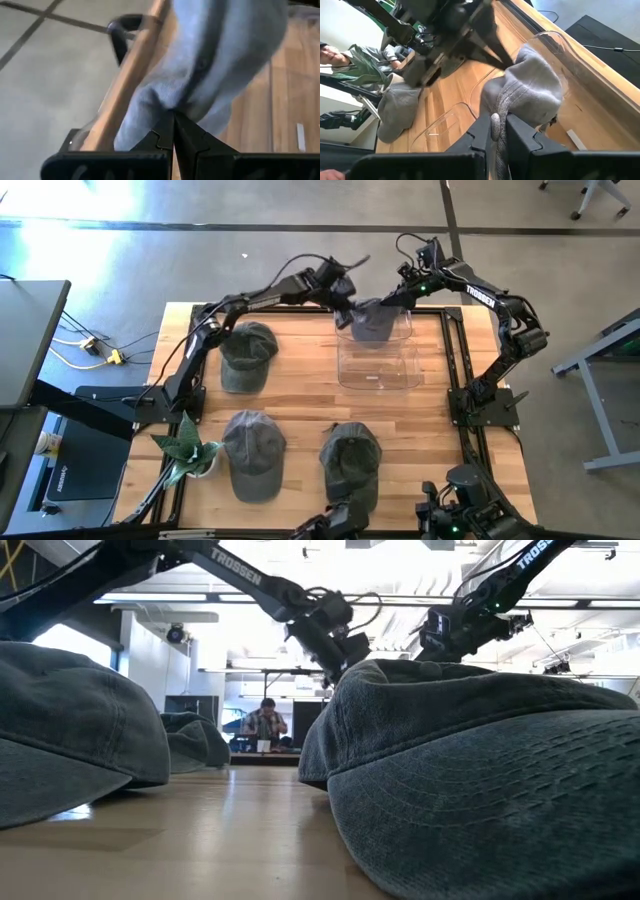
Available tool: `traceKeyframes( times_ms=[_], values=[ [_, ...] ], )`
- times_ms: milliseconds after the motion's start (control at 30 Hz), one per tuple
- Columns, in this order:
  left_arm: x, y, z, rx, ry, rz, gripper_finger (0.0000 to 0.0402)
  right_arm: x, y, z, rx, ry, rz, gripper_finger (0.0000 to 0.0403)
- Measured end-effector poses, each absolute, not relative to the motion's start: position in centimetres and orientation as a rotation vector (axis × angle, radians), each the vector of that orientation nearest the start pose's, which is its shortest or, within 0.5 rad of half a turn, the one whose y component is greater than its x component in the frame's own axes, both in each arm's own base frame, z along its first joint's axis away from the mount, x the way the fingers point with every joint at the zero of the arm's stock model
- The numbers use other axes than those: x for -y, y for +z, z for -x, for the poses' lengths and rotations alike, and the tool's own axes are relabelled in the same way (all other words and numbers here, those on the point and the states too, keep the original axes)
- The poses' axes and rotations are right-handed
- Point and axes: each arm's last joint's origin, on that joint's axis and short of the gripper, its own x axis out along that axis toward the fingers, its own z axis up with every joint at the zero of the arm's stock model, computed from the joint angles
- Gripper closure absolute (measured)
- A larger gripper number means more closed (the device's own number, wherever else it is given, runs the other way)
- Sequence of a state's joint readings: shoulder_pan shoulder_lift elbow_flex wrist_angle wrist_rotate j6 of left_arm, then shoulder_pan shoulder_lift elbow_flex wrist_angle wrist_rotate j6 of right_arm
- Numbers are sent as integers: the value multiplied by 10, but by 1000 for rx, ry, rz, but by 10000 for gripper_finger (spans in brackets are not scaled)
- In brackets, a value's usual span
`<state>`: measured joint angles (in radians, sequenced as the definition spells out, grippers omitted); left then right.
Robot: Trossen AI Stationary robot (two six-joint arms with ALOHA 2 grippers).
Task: Pick & Place hat
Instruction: Put the right gray cap into the top transparent bin
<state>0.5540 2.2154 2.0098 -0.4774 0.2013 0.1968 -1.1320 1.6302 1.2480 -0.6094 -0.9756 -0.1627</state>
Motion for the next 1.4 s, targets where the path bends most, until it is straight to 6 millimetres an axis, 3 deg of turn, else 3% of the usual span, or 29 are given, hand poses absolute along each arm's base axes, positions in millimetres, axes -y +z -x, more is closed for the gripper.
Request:
traceKeyframes(
  times_ms=[200, 467, 633, 800, 1100, 1400],
  values=[
    [-252, 272, -433, -694, 324, -39, 401, 290, 261, -162, -501, -114, -697, 331],
    [-254, 311, -420, -545, 286, 17, 401, 294, 260, -162, -543, -195, -629, 272],
    [-252, 308, -421, -538, 253, 102, 401, 299, 265, -157, -517, -233, -565, 202],
    [-251, 308, -421, -521, 218, 139, 401, 300, 278, -139, -568, -398, -438, 147],
    [-253, 306, -419, -558, 300, 181, 401, 288, 283, -115, -825, -646, -382, 140],
    [-257, 304, -415, -571, 318, 198, 401, 281, 281, -140, -834, -607, -343, 140]
  ],
)
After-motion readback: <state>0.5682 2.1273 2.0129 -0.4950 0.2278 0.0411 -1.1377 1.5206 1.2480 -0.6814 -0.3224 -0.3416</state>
